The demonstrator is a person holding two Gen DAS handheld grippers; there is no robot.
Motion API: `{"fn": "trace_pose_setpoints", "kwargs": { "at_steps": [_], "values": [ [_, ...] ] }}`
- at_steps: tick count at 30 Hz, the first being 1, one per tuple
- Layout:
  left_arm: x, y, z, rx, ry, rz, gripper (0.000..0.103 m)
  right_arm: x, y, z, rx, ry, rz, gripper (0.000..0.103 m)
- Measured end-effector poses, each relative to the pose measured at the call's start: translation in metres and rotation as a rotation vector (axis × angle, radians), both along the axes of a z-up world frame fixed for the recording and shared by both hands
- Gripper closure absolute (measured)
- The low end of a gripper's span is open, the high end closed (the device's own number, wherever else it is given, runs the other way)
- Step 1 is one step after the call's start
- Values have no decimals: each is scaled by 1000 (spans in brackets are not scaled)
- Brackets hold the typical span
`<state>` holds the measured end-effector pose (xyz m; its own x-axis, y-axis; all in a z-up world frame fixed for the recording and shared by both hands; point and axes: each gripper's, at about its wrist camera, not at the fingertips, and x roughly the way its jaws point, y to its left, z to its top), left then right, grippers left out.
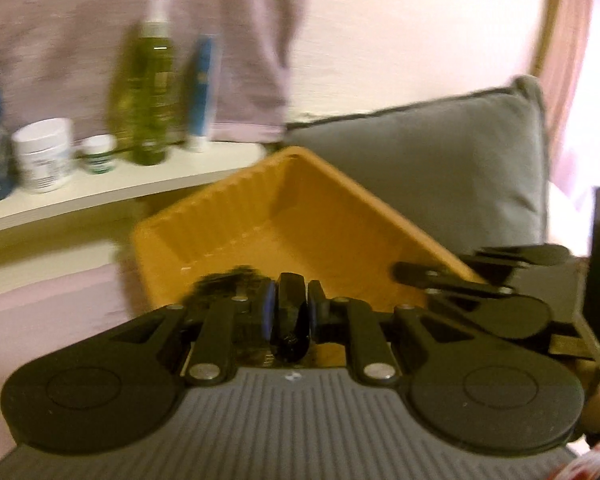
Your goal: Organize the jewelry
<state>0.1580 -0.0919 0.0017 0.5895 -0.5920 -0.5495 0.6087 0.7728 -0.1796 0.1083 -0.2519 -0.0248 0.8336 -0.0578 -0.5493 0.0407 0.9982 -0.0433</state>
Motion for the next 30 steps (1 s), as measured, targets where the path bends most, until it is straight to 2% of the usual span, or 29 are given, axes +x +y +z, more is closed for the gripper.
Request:
{"fn": "trace_pose_setpoints", "kwargs": {
  "at_steps": [7,14,15,16,21,30],
  "values": [
    [-4,-18,-13,21,39,-93,88,0,-1,0,3,1,-1,99],
    [-2,-24,-20,43,54,-121,88,0,-1,-1,6,3,-4,99],
    [-2,-24,-21,41,54,-119,84,0,-1,-1,5,4,-4,99],
    [-1,-24,-21,42,53,-115,80,0,-1,-2,6,5,-5,99],
    [-2,-15,-17,37,36,-70,80,1,-2,-3,7,6,-4,99],
    [1,25,-5,25,1,108,78,1,-3,-4,14,11,-2,99]
  ]
}}
